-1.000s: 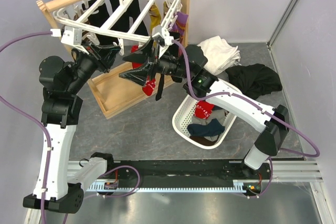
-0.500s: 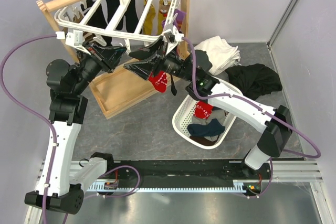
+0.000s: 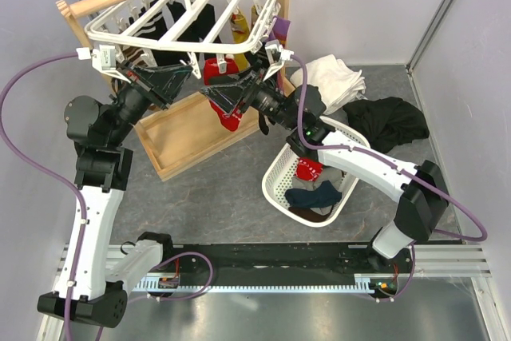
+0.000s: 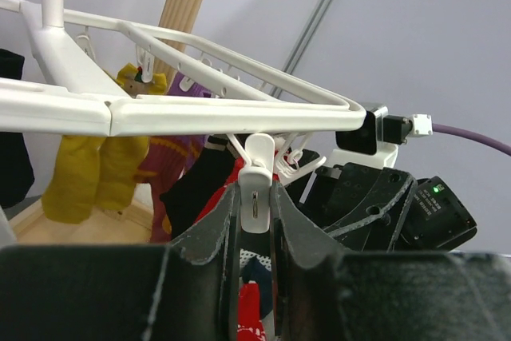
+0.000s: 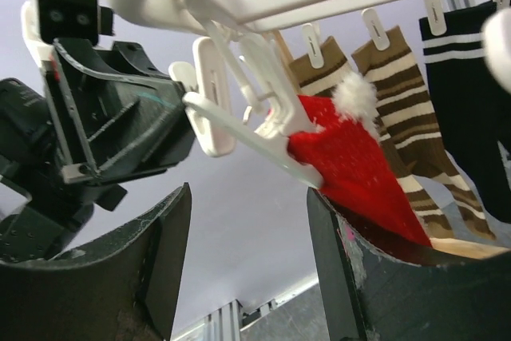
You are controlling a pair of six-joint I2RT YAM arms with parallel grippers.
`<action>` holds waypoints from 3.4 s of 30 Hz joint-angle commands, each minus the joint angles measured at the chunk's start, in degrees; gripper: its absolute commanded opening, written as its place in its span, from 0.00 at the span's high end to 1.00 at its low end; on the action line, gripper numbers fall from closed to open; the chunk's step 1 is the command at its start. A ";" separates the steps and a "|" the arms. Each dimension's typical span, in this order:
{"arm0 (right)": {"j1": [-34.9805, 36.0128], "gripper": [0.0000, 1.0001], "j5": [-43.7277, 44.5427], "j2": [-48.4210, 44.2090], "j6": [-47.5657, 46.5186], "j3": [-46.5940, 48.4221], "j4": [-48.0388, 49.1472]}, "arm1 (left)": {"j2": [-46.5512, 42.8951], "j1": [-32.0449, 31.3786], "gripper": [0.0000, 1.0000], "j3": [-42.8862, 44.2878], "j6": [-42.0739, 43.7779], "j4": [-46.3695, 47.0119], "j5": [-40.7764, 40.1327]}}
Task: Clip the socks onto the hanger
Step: Open the clamp at the hanger.
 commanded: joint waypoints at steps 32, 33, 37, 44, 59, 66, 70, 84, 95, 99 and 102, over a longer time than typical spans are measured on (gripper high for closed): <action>-0.87 0.64 -6.88 5.75 7.99 7.53 11.32 | -1.93 -0.86 0.98 -5.56 -5.92 6.15 7.28; -1.14 0.66 -6.80 5.75 8.08 7.44 11.49 | -1.93 -0.86 0.98 -5.56 -5.83 5.80 7.28; -1.31 0.76 -7.23 5.84 8.35 7.44 12.46 | -2.10 -0.86 0.98 -5.83 -5.65 5.19 7.55; -1.66 1.00 -9.08 5.66 5.28 8.23 10.71 | -2.54 -0.86 0.94 -4.87 -4.95 2.03 5.71; 0.00 1.00 -5.57 4.34 -17.56 10.16 -5.19 | -3.43 -0.95 0.34 4.63 -3.37 -16.87 -8.62; 2.29 1.00 -0.21 3.47 -27.59 10.16 -9.59 | -0.18 -1.56 0.30 8.05 -3.63 -21.35 -12.48; 3.17 1.00 2.69 2.85 -32.08 9.99 -10.83 | 1.49 -2.26 0.28 9.55 -2.58 -23.28 -14.68; 4.49 1.00 5.24 1.88 -37.09 8.05 -9.95 | 6.51 -8.68 0.34 14.38 3.22 -25.66 -25.67; 6.07 1.00 8.06 1.71 -42.27 7.35 -10.74 | 9.41 -12.20 0.39 17.37 4.98 -27.25 -32.26; 6.51 1.00 8.85 1.71 -43.42 7.09 -10.83 | 10.02 -13.08 0.46 18.16 5.86 -27.68 -33.32; 6.68 1.00 9.38 1.79 -44.21 6.82 -10.92 | 10.29 -13.52 0.51 18.61 6.30 -27.95 -33.93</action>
